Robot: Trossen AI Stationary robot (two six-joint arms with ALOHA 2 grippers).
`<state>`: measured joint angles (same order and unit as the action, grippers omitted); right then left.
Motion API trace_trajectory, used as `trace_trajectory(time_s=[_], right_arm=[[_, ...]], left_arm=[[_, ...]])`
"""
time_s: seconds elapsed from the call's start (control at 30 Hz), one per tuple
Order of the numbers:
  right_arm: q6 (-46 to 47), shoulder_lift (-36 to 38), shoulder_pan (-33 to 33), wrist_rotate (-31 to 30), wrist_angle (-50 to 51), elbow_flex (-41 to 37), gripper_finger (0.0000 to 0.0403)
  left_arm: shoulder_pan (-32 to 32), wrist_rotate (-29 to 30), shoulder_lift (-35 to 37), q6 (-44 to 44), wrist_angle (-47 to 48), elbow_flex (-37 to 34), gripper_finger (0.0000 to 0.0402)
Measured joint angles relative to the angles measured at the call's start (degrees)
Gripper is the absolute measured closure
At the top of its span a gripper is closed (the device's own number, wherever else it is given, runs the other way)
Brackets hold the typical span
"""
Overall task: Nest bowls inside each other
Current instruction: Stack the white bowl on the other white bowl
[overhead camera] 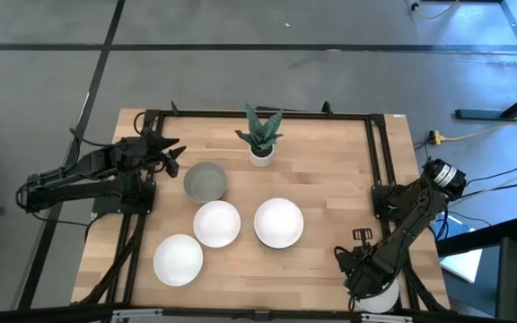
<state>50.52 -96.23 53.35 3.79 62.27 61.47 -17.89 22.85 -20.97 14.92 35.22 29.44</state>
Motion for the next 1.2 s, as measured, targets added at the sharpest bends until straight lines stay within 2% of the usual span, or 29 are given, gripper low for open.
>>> trace_trajectory(time_s=[0.13,0.6,0.77,0.97,1.03,1.2], right_arm=[[-0.21,0.08,-0.42,1.55,-0.26,0.04,0.0391],[4.81,0.14,-5.93,4.3,-0.37,0.04,0.0398],[4.56,1.16,-9.31,-0.82,-2.29,0.65,0.0399],[3.39,5.89,-13.38,-6.61,-6.2,1.01,0.0399],[3.13,7.8,-15.02,-6.4,-5.93,1.01,0.0399],[0.65,11.73,-20.17,-0.07,-4.38,1.01,0.0399]], left_arm=[[0.0,0.0,-0.01,-0.03,0.19,0.01,0.024],[0.0,0.0,-0.02,-0.04,0.39,0.01,0.024],[0.0,0.02,0.0,-0.04,0.41,-0.01,0.024],[0.01,0.02,-0.01,-0.04,0.58,-0.01,0.024],[0.0,0.02,-0.02,-0.04,0.59,0.0,0.024],[0.0,0.02,-0.01,-0.04,0.59,-0.01,0.024]])
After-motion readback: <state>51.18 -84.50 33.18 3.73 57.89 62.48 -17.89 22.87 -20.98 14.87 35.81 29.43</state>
